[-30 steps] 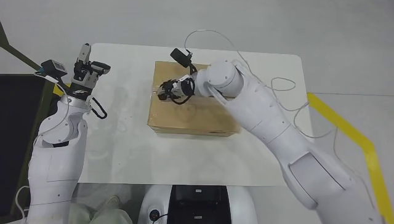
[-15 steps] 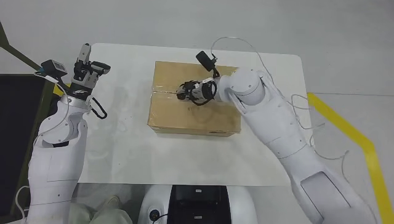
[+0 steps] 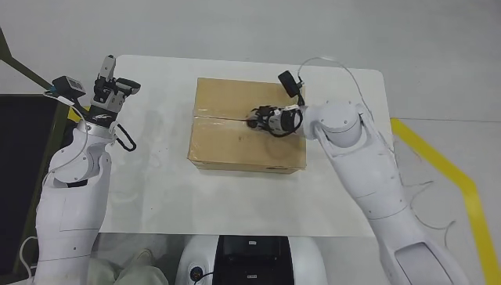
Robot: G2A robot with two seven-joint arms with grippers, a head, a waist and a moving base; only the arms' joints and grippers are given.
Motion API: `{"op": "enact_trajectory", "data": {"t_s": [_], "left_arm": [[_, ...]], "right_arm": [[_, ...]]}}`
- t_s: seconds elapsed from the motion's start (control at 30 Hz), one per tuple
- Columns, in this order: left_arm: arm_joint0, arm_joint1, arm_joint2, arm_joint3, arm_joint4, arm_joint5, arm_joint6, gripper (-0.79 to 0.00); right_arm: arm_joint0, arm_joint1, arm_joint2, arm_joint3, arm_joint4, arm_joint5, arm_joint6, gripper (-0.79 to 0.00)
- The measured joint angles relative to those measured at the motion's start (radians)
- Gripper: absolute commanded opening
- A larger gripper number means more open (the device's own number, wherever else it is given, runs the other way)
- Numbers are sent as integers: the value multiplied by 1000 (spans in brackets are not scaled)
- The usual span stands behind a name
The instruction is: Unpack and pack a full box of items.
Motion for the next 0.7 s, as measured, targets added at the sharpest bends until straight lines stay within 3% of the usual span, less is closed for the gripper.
{"op": "enact_trajectory", "data": {"t_s": [0.7], "left_arm": [[0,0,0,0,0,0,0,0]], "right_arm": [[-190,61,184,-175,-1,42,-74,-785]]}}
